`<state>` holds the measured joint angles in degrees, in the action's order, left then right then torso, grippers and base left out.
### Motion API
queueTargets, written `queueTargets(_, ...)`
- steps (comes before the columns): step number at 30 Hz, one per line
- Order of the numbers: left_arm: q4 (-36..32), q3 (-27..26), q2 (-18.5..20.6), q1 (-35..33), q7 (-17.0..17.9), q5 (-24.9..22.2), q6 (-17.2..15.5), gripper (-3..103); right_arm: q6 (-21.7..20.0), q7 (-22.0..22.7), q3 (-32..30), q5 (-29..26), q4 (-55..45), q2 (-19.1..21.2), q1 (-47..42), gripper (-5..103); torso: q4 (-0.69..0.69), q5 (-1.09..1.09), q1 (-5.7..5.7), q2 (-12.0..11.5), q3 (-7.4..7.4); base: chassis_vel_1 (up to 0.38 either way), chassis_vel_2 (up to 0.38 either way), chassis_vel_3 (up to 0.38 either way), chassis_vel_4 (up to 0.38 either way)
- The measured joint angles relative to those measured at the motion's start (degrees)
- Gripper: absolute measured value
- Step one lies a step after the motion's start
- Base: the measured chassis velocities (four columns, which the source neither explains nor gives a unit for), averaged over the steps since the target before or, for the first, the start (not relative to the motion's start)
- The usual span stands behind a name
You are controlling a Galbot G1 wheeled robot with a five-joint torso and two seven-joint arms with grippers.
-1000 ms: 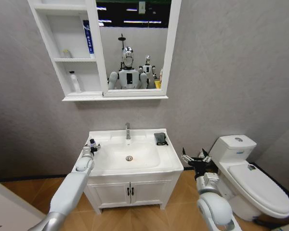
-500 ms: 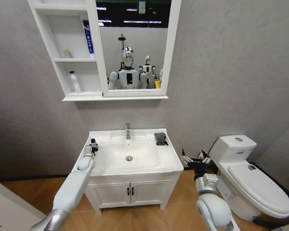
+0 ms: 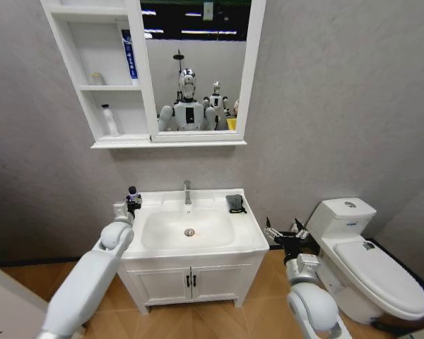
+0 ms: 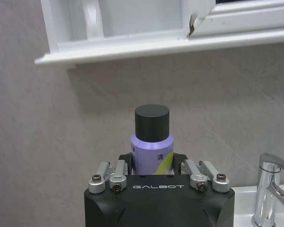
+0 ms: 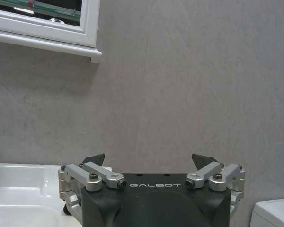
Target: Move facial cleanser and shampoo from washbasin to cabinet, then wipe washbasin with towel.
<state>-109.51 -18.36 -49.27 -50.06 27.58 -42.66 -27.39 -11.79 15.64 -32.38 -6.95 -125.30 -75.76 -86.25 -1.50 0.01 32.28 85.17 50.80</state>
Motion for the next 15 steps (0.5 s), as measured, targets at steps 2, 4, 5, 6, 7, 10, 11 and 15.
queueTargets(2,-2.65,-0.18,2.53,0.84,1.64,-3.07,-2.27,43,0.14,-0.02,-0.09,0.09,0.15,-0.09,-0.01,100,0.01,-0.02,0.00,0.00,0.00,0.000,0.000,0.000,0.000)
queueTargets(4,-5.56,0.35,6.92,5.29,4.71,-9.33,-6.78,43,0.33,-0.07,-0.06,0.23,0.21,-0.26,-0.16,100,0.01,-0.01,0.00,0.00,0.00,0.000,0.000,0.000,0.000)
queueTargets(5,-5.56,0.35,6.92,5.29,4.71,-9.33,-6.78,43,0.33,-0.07,-0.06,0.23,0.21,-0.26,-0.16,100,0.01,-0.01,0.00,0.00,0.00,0.000,0.000,0.000,0.000)
queueTargets(6,-5.84,0.93,8.15,8.02,5.94,-11.96,-8.30,43,0.34,-0.08,0.01,0.29,0.21,-0.29,-0.18,100,0.01,-0.02,0.00,0.00,0.00,0.000,0.000,0.000,0.000)
queueTargets(7,-5.60,2.02,9.37,12.53,7.58,-16.12,-9.90,43,0.34,-0.09,0.09,0.38,0.24,-0.29,-0.16,100,0.00,-0.02,0.00,0.00,0.00,0.000,0.000,0.000,0.000)
queueTargets(10,-2.20,5.40,10.41,22.41,7.64,-20.31,-11.68,43,0.33,-0.09,0.15,0.41,0.24,-0.19,0.15,100,-0.01,-0.06,0.01,0.00,0.01,0.000,0.000,0.000,0.000)
queueTargets(11,-2.20,5.40,10.41,22.41,7.64,-20.31,-11.68,43,0.33,-0.09,0.15,0.41,0.24,-0.19,0.15,100,-0.01,-0.06,0.01,0.00,0.01,0.000,0.000,0.000,0.000)
queueTargets(15,4.84,11.02,10.15,36.30,5.28,-22.64,-12.78,43,0.19,-0.08,0.13,0.34,0.12,-0.01,0.28,100,-0.02,0.02,0.01,0.00,0.01,0.000,0.000,0.000,0.000)
